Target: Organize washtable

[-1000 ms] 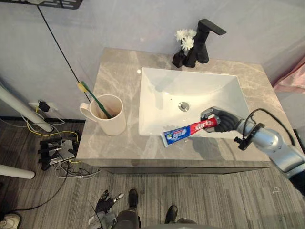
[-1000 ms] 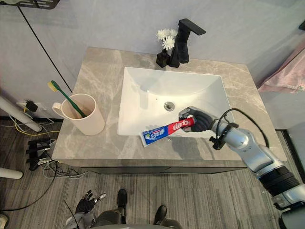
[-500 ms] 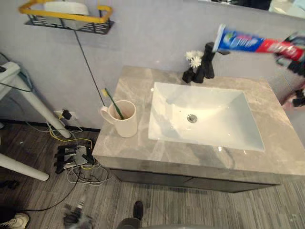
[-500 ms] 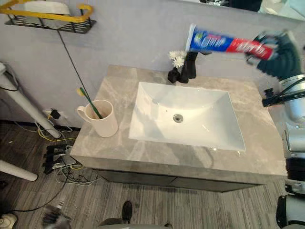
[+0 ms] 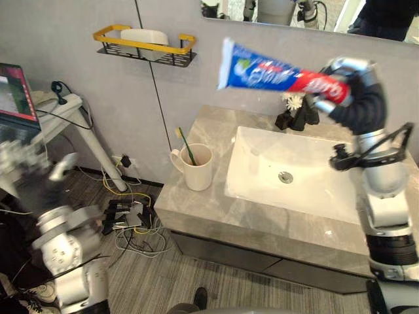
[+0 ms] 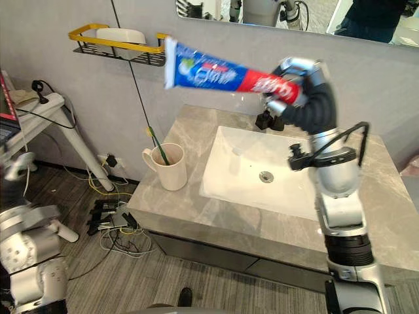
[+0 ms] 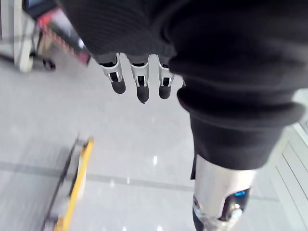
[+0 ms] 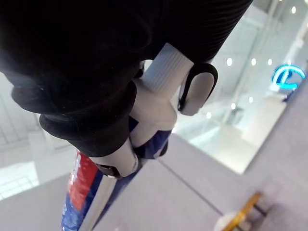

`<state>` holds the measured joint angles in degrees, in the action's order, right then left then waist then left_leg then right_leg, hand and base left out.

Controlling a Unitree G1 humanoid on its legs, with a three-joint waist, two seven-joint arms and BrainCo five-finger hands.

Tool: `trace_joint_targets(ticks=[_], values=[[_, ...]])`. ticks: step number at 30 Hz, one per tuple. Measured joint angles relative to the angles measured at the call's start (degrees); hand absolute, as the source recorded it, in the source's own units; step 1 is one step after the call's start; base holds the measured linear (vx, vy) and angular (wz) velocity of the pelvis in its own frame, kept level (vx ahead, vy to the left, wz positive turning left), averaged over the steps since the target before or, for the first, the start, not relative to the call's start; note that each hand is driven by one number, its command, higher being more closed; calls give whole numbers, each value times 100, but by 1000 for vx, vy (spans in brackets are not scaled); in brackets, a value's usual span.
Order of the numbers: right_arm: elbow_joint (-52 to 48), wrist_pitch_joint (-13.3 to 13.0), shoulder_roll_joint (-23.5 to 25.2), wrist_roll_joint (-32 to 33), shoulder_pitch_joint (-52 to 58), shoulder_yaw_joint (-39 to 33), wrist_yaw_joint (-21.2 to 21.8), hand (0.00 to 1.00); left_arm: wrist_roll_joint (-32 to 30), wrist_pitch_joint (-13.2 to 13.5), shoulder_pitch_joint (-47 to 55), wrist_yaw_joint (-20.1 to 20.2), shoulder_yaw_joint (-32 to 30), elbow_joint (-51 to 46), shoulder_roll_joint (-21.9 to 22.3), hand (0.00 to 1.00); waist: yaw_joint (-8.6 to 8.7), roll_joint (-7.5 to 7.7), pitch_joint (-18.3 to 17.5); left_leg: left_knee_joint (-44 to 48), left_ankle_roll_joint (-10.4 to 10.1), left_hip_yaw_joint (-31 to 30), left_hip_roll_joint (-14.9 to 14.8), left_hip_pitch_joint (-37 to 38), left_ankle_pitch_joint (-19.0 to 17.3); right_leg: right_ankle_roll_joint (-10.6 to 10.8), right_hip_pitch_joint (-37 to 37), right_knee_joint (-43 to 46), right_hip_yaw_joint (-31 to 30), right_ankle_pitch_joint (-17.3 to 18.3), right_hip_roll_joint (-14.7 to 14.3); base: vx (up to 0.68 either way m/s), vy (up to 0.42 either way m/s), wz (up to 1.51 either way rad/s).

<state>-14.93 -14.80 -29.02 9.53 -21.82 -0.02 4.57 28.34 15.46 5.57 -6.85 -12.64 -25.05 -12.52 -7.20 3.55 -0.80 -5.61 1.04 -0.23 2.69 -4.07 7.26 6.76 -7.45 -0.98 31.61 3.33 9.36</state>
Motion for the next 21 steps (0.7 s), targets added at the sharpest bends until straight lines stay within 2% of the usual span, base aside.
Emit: trace_joint_targets(ticks=[1,4,6,9,14,21], values=[[-1,24,91,9,19,193,88,100,152,-42,-8,233,479,-86,-110,0,6,-11,3,0,0,-24,15,32,0,8,-21,42,24,23,24,-31,21,8],[-28,39,309,73,98,661,204,100,553,-196,-119,696,1328,-146,-283,0,10,-72,20,-3,-25,-1,23,62,-20,-4,-16,151,35,85,65,-43,22,2],[-43,112,456,126,139,949,281,100,818,-277,-258,819,1543,-145,-365,0,15,-104,41,-3,-27,32,13,75,-21,-9,-10,164,22,89,66,-51,14,-6],[-229,225,659,138,260,1436,390,100,1256,-375,-528,818,1929,-135,-472,0,15,-145,68,-1,-28,62,0,94,-21,-10,-9,166,-21,88,68,-17,3,-6],[-248,280,1055,228,271,1911,453,100,1543,-623,-741,819,2427,43,-591,0,16,-160,78,3,-2,169,-28,161,-3,-8,15,170,-118,84,74,10,-5,-10],[-247,298,1288,350,351,2075,415,100,1627,-647,-1052,802,2648,235,-600,0,61,-166,82,6,-2,240,-62,177,-4,14,70,178,-244,67,72,23,-8,-10]])
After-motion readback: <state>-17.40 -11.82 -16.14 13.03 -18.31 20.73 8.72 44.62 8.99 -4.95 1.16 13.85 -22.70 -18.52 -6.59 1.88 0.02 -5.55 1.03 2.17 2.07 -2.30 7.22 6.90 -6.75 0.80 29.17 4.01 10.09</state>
